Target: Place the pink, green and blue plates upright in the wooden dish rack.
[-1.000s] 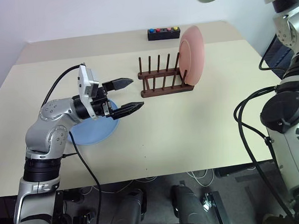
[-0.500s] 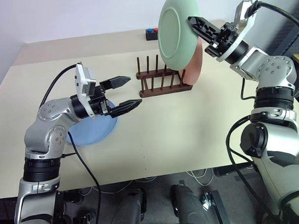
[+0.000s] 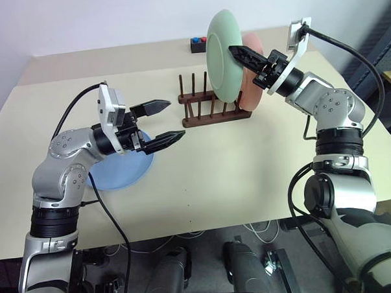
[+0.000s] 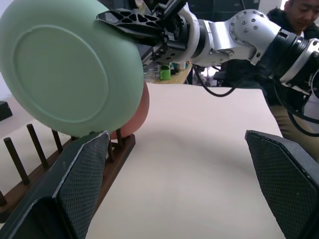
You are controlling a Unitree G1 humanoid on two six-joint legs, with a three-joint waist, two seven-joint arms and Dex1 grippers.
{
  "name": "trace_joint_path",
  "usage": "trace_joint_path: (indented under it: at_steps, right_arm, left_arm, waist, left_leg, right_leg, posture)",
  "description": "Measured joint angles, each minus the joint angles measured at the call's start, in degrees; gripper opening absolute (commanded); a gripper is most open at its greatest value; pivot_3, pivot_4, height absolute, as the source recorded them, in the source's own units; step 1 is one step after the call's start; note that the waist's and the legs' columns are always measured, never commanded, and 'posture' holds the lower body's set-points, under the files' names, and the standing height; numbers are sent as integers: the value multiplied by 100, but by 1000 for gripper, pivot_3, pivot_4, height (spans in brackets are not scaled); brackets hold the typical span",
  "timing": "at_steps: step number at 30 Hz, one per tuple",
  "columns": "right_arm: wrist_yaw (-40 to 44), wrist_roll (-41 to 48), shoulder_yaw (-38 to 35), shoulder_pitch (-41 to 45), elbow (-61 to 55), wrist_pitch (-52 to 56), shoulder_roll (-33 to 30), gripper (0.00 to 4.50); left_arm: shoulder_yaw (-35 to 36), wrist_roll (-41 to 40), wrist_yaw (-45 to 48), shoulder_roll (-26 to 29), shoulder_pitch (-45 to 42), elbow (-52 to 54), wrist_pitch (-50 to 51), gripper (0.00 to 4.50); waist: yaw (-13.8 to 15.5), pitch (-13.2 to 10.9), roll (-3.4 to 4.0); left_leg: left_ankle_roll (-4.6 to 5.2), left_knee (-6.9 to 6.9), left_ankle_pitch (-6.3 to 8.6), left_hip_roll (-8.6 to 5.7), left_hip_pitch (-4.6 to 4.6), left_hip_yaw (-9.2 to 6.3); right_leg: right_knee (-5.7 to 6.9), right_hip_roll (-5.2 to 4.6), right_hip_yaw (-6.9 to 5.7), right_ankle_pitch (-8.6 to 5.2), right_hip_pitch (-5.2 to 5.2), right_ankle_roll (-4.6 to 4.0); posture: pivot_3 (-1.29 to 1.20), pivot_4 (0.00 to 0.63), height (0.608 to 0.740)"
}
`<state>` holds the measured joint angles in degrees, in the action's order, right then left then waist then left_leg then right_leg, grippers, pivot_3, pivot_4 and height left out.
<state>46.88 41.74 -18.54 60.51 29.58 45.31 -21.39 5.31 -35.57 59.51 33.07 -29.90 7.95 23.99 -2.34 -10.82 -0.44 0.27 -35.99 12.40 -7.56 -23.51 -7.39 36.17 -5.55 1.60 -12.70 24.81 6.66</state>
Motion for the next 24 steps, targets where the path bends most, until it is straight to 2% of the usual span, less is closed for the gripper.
trace_joint_path:
  at_steps: [4, 11, 15, 21, 24]
  right_arm:
    - [-36, -76, 28, 1, 31, -69, -4, 37]
    - [12, -589, 503, 2, 211, -377, -8, 37]
    - [38, -658, 512, 3, 310, -372, -8, 1305]
    - [99, -714, 500, 38, 533, -484, -7, 4396]
    - [150, -800, 532, 38, 533, -652, -12, 4466]
  left_arm:
    - [0, 0, -7, 0, 0, 3, 0, 4500]
    - [-1, 10, -50, 26, -1, 18, 1, 4500]
    - [-1, 9, -102, 78, -1, 165, 24, 4500]
    - [-1, 8, -117, 80, 0, 199, 28, 4500]
    - [1, 7, -125, 85, 17, 229, 29, 4500]
  waist:
    - [0, 0, 0]
    - [-3, 0, 0]
    - [-3, 0, 0]
    - [-4, 0, 0]
    - [-3, 0, 0]
  left_leg:
    - [0, 0, 0, 0, 0, 0]
    - [0, 0, 0, 0, 0, 0]
    - [-1, 0, 0, 0, 0, 0]
    - [-1, 1, 0, 0, 0, 0]
    - [-1, 1, 0, 0, 0, 0]
  right_leg:
    - [0, 0, 0, 0, 0, 0]
    - [0, 0, 0, 0, 0, 0]
    - [0, 1, 0, 0, 0, 0]
    - [0, 1, 0, 0, 0, 0]
    - [0, 1, 0, 0, 0, 0]
  posture:
    - [0, 150, 740]
    - [0, 150, 740]
    - [0, 150, 740]
    - [0, 150, 740]
    - [0, 150, 740]
